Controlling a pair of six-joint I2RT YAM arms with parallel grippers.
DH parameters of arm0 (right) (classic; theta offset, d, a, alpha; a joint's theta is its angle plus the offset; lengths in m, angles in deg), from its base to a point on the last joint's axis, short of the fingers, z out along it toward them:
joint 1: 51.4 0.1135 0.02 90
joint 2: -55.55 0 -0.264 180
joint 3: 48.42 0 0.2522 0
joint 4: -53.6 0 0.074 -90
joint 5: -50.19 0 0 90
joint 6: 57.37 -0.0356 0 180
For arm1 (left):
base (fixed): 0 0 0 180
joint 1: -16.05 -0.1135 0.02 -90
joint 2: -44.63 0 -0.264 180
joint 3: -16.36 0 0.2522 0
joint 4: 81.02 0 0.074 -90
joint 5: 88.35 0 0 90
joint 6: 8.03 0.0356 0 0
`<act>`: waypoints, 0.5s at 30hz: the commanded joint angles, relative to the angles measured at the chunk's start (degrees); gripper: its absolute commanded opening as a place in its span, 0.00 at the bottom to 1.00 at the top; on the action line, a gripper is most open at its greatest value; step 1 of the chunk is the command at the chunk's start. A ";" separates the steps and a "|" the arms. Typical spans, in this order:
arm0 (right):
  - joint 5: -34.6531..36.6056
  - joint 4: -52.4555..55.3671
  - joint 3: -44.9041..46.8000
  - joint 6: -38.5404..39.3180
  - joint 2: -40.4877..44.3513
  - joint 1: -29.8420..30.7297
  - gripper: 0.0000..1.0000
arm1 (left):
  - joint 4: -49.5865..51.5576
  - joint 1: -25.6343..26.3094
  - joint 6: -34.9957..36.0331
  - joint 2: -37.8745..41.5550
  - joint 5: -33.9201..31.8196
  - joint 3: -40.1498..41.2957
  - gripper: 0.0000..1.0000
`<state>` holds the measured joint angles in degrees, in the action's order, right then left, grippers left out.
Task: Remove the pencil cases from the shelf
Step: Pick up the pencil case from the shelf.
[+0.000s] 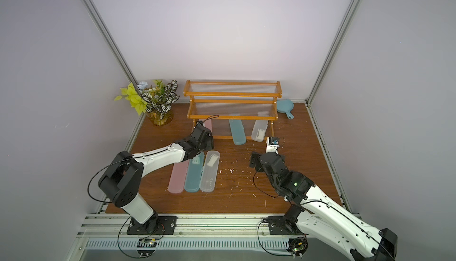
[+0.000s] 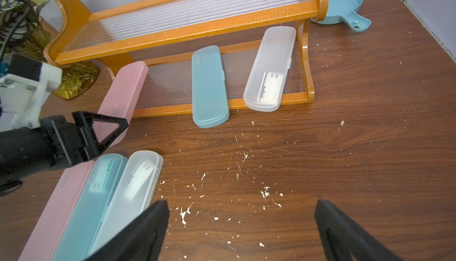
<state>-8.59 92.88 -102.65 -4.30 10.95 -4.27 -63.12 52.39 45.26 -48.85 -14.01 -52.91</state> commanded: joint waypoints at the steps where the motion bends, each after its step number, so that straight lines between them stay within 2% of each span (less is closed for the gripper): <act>1: 1.38 -0.73 -0.75 -0.34 0.65 -0.20 0.99 | 0.59 2.45 -1.73 3.39 0.18 2.31 0.60; 15: 3.71 -1.35 -1.45 -0.33 -0.39 -0.20 0.99 | 3.23 15.65 -12.08 13.29 -5.04 10.31 0.59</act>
<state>-7.08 92.86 -102.65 -4.30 10.75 -4.27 -60.74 65.46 36.30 -37.09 -15.91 -42.92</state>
